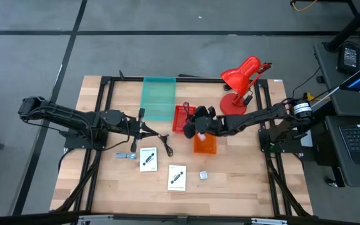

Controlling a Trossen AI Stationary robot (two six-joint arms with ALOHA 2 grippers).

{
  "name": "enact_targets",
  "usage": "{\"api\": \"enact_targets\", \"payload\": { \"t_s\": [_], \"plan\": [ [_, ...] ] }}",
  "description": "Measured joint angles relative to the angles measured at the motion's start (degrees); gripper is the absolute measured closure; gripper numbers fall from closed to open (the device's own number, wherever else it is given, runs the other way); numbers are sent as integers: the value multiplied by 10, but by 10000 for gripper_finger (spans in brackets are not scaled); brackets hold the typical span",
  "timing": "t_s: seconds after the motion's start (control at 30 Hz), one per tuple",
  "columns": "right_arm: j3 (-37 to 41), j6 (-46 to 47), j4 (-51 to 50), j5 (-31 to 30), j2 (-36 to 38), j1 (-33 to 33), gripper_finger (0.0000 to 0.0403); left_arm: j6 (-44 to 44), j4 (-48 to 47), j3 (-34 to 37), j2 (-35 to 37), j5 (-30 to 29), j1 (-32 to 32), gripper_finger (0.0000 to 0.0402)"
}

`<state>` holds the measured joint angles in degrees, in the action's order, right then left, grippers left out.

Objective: Pick and place items into bin
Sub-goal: Put the pink charger cable into the red basket

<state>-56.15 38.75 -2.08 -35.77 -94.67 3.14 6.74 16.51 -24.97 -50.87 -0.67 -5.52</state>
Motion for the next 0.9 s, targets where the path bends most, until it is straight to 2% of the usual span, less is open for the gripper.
{"api": "enact_targets", "payload": {
  "t_s": [0.17, 0.33, 0.5, 0.73, 0.9],
  "plan": [
    [0, -2, 9, -1, -3, 0, 403, 1, 0, 0, 0, 0, 0, 396],
    [-1, -12, 33, 0, -38, 0, 403, 42, 0, 0, 0, 0, 0, 396],
    [-1, -18, 60, 0, -63, -4, 403, 45, 3, 0, 0, 0, 0, 396],
    [0, -21, 61, 1, -70, -8, 403, 45, 3, 0, 0, 0, 0, 396],
    [0, -59, 62, 25, -70, -8, 390, 42, 3, 0, 0, 0, 0, 396]
  ]
}}
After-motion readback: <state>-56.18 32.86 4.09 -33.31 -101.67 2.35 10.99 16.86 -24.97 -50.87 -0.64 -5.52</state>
